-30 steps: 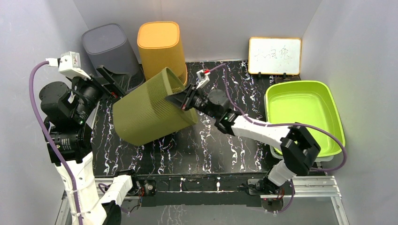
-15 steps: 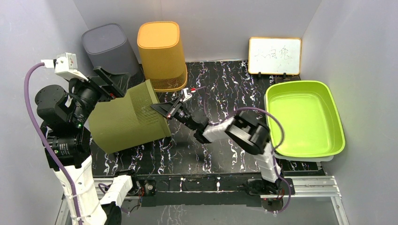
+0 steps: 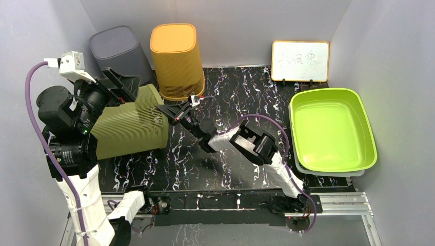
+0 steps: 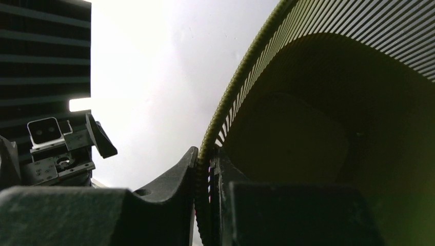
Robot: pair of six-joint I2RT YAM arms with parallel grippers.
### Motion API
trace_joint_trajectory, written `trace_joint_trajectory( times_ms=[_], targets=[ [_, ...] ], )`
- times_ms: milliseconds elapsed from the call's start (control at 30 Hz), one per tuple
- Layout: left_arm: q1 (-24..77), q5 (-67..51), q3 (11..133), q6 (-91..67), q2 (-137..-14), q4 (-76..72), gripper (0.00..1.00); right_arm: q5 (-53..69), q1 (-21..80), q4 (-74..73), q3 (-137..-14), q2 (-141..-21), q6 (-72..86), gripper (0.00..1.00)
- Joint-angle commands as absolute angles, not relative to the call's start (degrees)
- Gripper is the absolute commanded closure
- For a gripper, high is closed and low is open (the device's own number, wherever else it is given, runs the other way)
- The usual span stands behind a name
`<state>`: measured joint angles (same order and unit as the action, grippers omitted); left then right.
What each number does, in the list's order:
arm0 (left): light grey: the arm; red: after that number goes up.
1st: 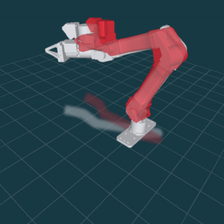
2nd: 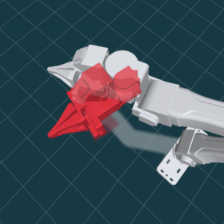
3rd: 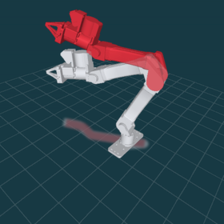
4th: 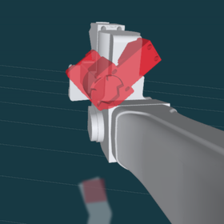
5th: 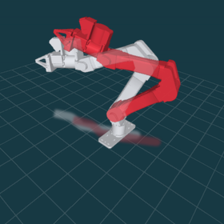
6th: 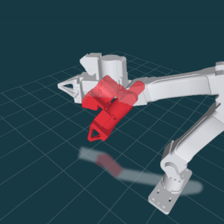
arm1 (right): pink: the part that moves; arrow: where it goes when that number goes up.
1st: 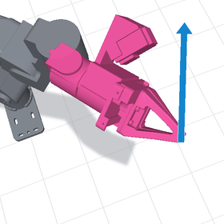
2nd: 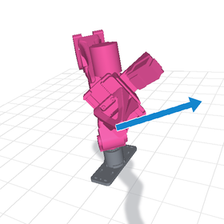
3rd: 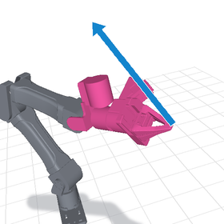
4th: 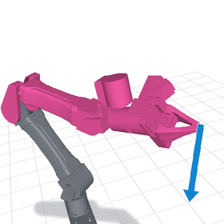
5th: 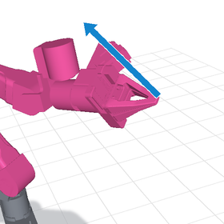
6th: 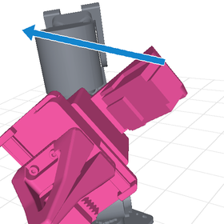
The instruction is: Turn the large container upside down
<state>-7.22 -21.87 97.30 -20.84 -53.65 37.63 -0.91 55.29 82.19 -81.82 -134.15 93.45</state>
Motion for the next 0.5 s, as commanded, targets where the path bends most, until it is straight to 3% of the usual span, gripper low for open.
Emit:
trace_joint_trajectory(
  times_ms=[0,467],
  targets=[
    [-6.97,-22.02,97.5,-19.83,-53.87,37.83,0.02,-4.68,54.22,104.22,-81.07,-133.62,101.9,1.0],
    [-6.77,-21.6,95.0,-18.72,-53.59,37.81,0.02,-0.04,43.89,104.22,-56.92,-133.36,102.02,1.0]
  ],
)
